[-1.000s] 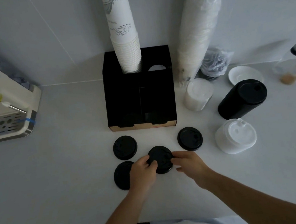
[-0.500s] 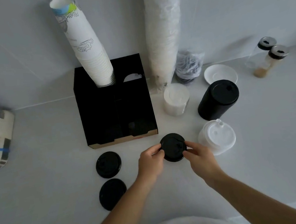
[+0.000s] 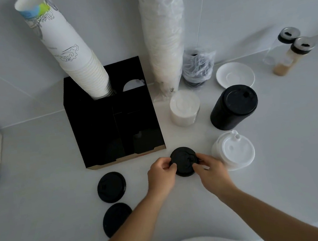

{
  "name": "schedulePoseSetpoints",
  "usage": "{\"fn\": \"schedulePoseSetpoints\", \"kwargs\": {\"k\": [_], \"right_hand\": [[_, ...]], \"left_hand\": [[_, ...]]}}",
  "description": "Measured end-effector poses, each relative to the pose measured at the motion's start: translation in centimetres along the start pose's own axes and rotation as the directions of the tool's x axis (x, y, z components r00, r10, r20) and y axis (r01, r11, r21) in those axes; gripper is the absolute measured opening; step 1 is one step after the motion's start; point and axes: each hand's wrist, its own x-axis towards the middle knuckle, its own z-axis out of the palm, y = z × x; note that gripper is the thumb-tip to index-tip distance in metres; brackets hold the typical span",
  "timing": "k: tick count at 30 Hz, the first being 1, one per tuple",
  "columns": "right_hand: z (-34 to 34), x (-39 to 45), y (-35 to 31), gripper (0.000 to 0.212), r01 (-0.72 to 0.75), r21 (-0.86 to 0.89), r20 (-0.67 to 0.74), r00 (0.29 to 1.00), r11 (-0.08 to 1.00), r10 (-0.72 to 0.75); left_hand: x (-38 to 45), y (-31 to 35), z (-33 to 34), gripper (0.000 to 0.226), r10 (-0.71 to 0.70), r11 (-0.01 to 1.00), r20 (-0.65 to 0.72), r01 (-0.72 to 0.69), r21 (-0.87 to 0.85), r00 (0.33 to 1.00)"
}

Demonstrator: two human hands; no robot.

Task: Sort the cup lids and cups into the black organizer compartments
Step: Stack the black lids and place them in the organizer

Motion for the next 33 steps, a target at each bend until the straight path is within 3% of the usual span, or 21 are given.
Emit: {"fn": "schedulePoseSetpoints", "kwargs": {"k": [3, 7, 12, 14, 18, 22, 29, 33], "right_hand": [[0.1, 0.1, 0.0, 0.031, -0.017, 0.004, -0.002, 1.000, 1.000, 0.017], [0.4, 0.4, 0.1, 0.035, -0.047, 0.003, -0.002, 0.999, 0.999, 0.047], [0.4, 0.9, 0.0, 0.034, -0.113, 0.079, -0.013, 0.993, 0.990, 0.114], [0.3, 0.8, -0.3, 0.031, -0.110, 0.107, -0.013, 0.994, 0.988, 0.112], [0.1, -0.3, -1.4, 0.032, -0.075, 0.102, 0.017, 0.997, 0.992, 0.074], [1.0, -1.5, -1.9, 0.035, -0.037, 0.076, 0.092, 0.995, 0.996, 0.030], [3.0, -3.3, -2.6, 0.035, 0.020, 0.018, 0.201, 0.979, 1.000, -0.023], [4.4, -4.3, -2.8, 0.038, 0.053, -0.012, 0.286, 0.957, 0.999, -0.047]], "left_hand": [[0.5, 0.2, 0.2, 0.023, -0.009, 0.998, -0.026, 0.011, 0.067, 1.000], [1.3, 0.7, 0.2, 0.042, -0.087, 0.994, 0.003, 0.087, 0.061, 0.996], [1.4, 0.8, -0.2, 0.013, -0.132, 0.988, 0.069, 0.137, -0.070, 0.989], [1.1, 0.5, -0.6, 0.028, -0.160, 0.975, 0.081, 0.170, -0.145, 0.984], [-0.3, -0.5, -1.4, 0.014, -0.238, 0.898, 0.149, 0.275, -0.342, 0.960], [-2.0, -2.5, -2.5, 0.018, -0.284, 0.799, 0.147, 0.318, -0.511, 0.948], [-5.7, -5.8, -5.5, 0.042, -0.246, 0.820, 0.082, 0.252, -0.514, 0.966], [-7.5, -7.8, -7.4, 0.007, -0.203, 0.830, 0.040, 0.193, -0.523, 0.978]]}}
